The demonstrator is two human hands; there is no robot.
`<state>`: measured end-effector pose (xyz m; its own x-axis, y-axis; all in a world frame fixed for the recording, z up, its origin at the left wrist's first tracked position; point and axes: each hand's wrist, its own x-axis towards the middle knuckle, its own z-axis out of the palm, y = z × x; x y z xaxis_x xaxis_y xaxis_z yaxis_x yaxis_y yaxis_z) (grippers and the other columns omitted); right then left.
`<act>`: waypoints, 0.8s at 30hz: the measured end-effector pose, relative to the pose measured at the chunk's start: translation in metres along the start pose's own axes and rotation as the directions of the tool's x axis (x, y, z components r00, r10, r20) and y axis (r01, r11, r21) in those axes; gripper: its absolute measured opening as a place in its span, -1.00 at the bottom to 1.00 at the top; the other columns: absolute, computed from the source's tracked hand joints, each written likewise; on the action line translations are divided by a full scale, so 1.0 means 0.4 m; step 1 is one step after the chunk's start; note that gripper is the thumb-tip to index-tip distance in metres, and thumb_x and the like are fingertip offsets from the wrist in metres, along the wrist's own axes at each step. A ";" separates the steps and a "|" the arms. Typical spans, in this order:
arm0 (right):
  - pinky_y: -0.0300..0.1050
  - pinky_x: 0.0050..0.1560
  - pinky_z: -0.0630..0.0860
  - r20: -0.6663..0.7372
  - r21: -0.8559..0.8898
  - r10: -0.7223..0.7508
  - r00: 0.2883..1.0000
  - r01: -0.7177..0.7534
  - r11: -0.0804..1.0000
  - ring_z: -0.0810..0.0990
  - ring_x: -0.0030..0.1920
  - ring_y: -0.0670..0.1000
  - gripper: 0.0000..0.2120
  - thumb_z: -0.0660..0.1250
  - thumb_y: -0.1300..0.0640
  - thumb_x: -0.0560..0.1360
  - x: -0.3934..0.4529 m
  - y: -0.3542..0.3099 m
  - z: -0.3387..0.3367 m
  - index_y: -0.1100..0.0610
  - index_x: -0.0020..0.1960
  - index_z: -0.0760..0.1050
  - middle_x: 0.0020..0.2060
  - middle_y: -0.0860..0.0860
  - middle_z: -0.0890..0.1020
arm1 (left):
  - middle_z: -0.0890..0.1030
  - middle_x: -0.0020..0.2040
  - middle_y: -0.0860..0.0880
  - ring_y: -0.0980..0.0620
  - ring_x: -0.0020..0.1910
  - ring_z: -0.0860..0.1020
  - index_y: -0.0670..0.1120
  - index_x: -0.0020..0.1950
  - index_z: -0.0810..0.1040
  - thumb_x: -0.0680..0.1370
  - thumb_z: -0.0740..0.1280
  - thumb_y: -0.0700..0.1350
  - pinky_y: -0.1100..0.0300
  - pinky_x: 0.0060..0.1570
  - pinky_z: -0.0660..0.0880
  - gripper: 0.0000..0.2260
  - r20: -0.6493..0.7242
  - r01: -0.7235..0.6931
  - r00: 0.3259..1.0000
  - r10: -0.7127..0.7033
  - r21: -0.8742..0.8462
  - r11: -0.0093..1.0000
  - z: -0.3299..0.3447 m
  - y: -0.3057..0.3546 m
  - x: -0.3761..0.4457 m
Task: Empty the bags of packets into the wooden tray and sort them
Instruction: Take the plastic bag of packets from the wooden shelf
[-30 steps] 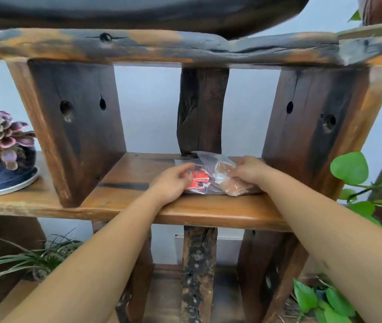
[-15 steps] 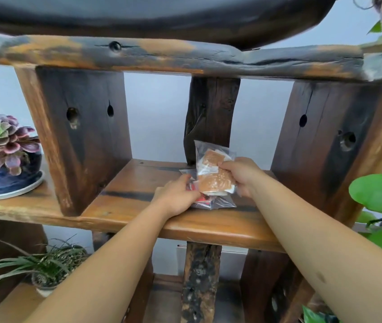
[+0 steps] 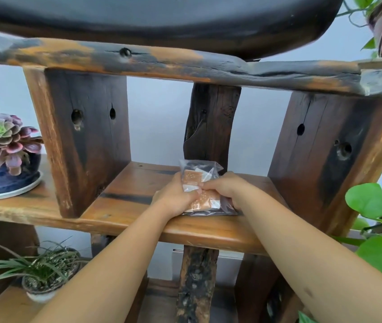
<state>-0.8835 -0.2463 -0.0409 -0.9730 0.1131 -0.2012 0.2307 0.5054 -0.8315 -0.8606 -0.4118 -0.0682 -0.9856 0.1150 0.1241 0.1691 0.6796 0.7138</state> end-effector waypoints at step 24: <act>0.07 0.20 0.57 -0.086 0.325 -0.310 0.947 0.321 0.890 0.65 0.13 0.02 -0.12 0.60 0.02 0.29 -0.216 0.089 0.029 0.04 0.48 0.21 0.19 -0.02 0.62 | 0.69 0.08 -0.12 -0.12 0.09 0.66 -0.07 0.25 0.54 0.48 0.46 -0.19 -0.08 0.11 0.59 -0.66 -0.012 -0.074 0.994 0.107 -0.801 0.595 -0.014 0.046 -0.120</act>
<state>-0.7911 -0.2480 -0.0590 -0.9935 0.0237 0.1116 -0.1043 0.2080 -0.9725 -0.8103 -0.4089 -0.0573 -0.9618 0.1781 0.2079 0.1750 -0.1843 0.9672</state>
